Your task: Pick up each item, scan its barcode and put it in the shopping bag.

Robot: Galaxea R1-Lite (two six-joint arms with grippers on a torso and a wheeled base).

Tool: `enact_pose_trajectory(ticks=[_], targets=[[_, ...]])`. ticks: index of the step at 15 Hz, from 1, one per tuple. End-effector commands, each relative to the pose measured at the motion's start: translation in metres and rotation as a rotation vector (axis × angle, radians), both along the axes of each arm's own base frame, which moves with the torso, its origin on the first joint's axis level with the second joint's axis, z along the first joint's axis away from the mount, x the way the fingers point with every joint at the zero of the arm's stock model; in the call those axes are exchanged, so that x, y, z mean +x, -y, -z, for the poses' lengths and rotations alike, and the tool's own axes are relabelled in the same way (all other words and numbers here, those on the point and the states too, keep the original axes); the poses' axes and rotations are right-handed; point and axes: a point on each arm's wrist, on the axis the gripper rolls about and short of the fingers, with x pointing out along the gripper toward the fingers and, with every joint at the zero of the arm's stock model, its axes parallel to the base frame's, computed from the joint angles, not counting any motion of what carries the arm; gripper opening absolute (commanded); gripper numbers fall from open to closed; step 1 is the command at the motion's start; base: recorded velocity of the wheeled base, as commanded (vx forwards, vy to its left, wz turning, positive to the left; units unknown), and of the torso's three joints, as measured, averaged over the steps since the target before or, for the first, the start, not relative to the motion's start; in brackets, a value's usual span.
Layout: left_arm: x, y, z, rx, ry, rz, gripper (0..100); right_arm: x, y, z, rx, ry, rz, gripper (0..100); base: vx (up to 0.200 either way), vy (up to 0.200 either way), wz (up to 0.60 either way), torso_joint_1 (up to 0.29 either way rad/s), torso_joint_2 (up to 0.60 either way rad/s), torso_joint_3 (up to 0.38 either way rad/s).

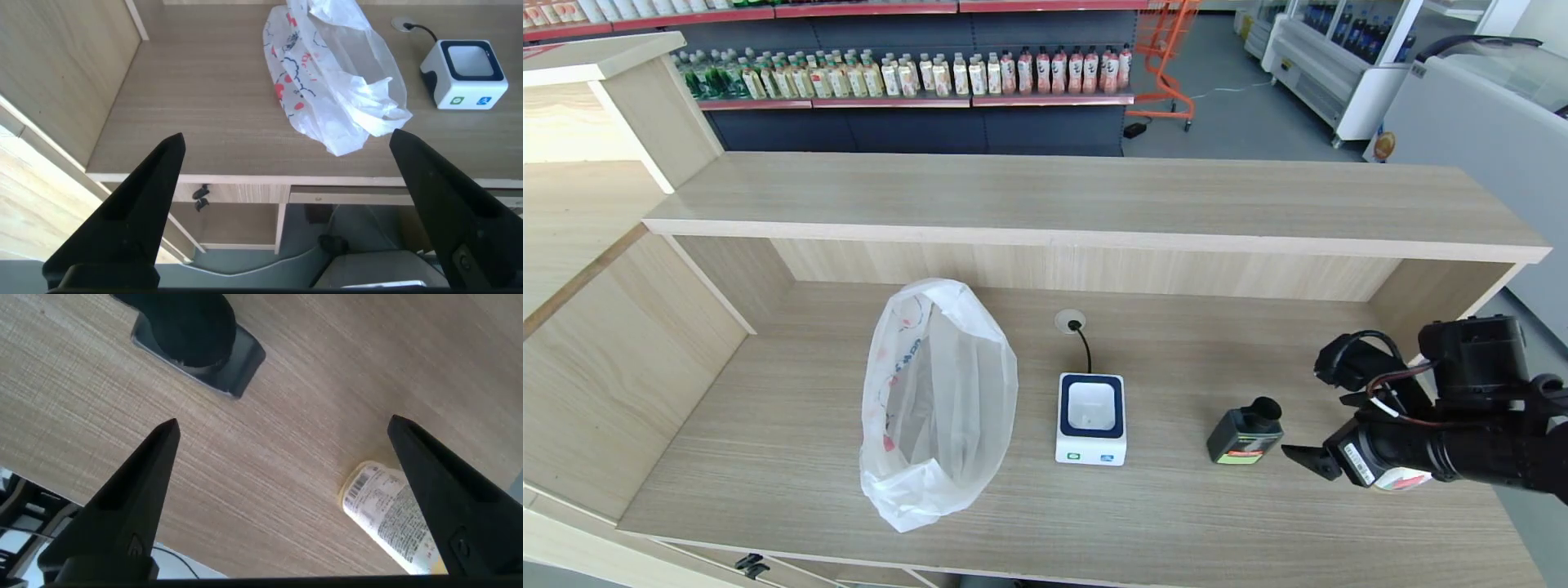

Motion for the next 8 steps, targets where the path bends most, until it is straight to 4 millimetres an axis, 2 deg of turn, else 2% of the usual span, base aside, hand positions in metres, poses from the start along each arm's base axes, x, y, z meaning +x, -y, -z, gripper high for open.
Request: enact_pose_trajectory(ticks=[1,5,8], targets=[[0.0,0.0,0.0,0.0,0.0,0.0,100,0.016,-0.003,0.031,0.005,-0.074,-0.066,100,0.0,0.0,0.0,0.0,0.0,0.0],[0.0,0.0,0.0,0.0,0.0,0.0,100,0.038,-0.013,0.047,0.007,-0.04,-0.182,100,0.0,0.0,0.0,0.0,0.0,0.0],[0.0,0.0,0.0,0.0,0.0,0.0,100,0.046,-0.031,0.051,0.027,0.01,-0.257,100,0.0,0.0,0.0,0.0,0.0,0.0]])
